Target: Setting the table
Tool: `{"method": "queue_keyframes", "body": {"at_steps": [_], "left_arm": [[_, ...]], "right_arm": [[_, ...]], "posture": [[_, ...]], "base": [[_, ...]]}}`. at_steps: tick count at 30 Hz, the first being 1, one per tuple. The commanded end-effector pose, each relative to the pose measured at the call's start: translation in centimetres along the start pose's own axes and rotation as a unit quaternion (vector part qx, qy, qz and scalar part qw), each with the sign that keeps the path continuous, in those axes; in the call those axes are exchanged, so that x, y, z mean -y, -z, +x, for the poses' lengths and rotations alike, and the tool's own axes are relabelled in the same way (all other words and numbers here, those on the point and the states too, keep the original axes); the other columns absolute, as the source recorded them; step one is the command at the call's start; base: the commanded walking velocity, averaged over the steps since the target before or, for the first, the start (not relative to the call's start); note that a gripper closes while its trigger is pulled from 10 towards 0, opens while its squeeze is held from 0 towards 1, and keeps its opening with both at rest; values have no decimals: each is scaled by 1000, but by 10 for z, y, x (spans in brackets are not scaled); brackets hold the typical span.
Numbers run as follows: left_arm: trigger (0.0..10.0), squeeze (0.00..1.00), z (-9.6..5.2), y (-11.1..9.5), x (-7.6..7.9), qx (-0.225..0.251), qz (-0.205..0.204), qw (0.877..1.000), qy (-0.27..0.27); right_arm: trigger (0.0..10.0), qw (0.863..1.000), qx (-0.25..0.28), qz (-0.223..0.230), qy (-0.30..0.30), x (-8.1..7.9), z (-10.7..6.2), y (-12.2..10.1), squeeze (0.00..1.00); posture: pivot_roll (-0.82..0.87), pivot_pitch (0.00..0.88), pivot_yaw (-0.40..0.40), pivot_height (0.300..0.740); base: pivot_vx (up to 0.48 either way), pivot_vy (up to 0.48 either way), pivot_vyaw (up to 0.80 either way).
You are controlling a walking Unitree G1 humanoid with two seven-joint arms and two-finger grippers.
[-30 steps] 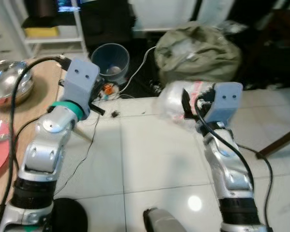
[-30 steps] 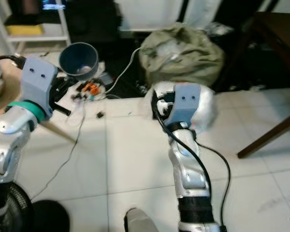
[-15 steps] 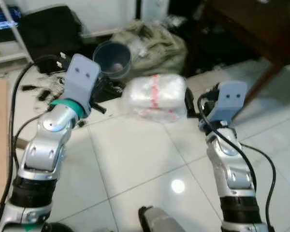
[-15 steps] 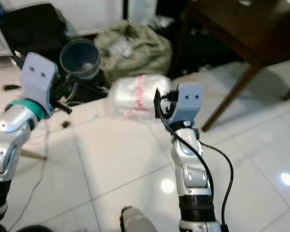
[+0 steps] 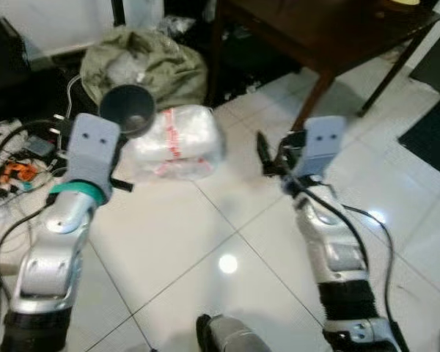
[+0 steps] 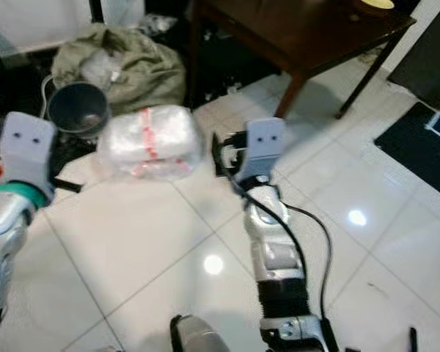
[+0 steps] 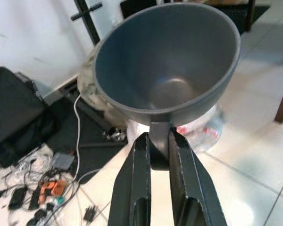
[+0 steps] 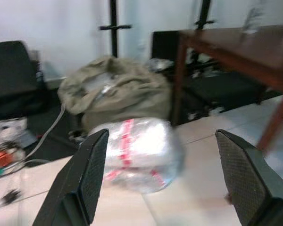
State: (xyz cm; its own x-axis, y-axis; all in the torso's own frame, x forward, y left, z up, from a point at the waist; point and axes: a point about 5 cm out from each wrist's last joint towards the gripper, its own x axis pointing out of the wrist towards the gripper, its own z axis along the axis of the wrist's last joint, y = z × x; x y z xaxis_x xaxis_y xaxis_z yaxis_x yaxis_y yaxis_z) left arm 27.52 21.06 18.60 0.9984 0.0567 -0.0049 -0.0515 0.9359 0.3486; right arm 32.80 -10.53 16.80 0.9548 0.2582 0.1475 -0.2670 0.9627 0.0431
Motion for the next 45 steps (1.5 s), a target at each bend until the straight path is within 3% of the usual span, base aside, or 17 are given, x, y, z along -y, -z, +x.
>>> {"method": "queue_keyframes", "body": {"at_steps": [1,7,13,39,45], "left_arm": [[10000,0,-4,-2,-2,3,2,1000,-7],[10000,0,-9,-4,-9,18,5,999,-26],[10000,0,-4,-11,-1,35,-3,999,-13],[10000,0,2,-10,3,44,-12,999,-15],[10000,0,1,-9,3,44,-43,998,-18]], "right_arm": [[10000,1000,-1,1,2,5,0,2,0],[10000,999,-7,26,-24,-6,3,7,0],[10000,999,-5,29,-26,-4,-2,9,0],[10000,999,-5,26,-20,3,-1,11,0],[10000,1000,-6,23,-20,5,-3,12,0]], "posture": [[25,30,-78,740],[15,28,-65,740],[-7,27,-53,740],[-8,6,-53,740],[-18,1,-52,740]], "base": [[0,0,-800],[0,0,-800],[0,0,-800],[0,0,-800],[0,0,-800]]}}
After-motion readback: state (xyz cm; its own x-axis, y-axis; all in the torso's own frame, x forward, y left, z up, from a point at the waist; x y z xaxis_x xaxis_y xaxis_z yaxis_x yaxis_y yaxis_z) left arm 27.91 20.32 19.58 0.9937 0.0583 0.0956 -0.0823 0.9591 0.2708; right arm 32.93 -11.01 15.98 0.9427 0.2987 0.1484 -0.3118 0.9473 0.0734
